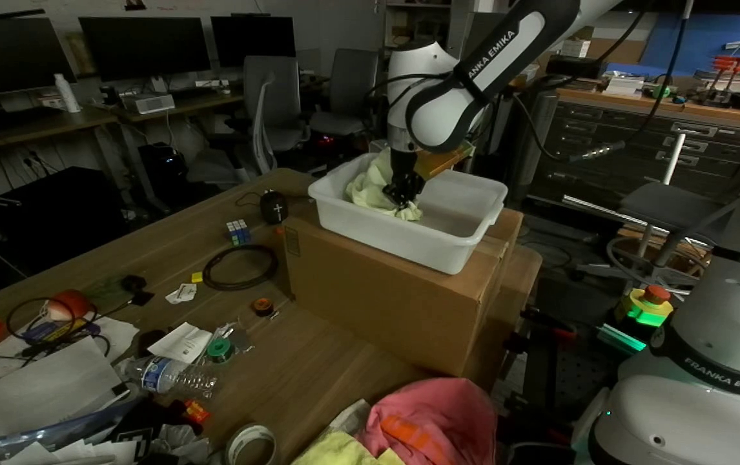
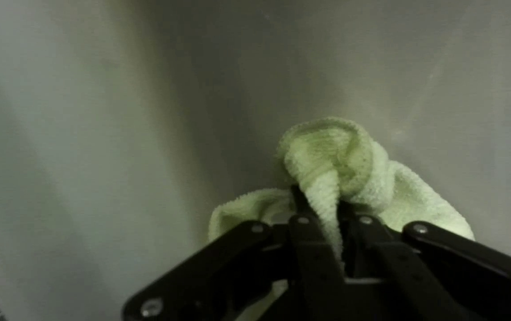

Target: Take the t-shirts and towels out of the white storage bin and place them on the table

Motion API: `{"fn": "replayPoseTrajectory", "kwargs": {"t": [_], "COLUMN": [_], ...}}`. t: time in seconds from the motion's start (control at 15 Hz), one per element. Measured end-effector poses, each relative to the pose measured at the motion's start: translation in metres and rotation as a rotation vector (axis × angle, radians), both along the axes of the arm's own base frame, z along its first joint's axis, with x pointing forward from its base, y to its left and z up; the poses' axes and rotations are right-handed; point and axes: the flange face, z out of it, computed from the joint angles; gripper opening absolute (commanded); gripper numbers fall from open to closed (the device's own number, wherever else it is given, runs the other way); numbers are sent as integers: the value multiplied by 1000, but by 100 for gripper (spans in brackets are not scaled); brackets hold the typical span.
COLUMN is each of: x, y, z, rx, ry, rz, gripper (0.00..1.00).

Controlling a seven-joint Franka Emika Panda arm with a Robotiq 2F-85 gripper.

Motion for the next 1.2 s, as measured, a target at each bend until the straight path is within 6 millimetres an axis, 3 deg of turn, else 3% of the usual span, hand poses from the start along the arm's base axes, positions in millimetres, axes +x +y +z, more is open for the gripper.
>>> {"fn": "replayPoseTrajectory", "kwargs": {"t": [0.27, 0.47, 0.8, 1.2], "x": [1, -1, -32, -92], "y": [0, 2, 14, 70], "z": [18, 52, 146, 264], "rx": [-1, 0, 20, 62], "ry": [-42, -130, -361, -638], "rz": [-28, -67, -129, -165], "gripper": [3, 3, 3, 3]}}
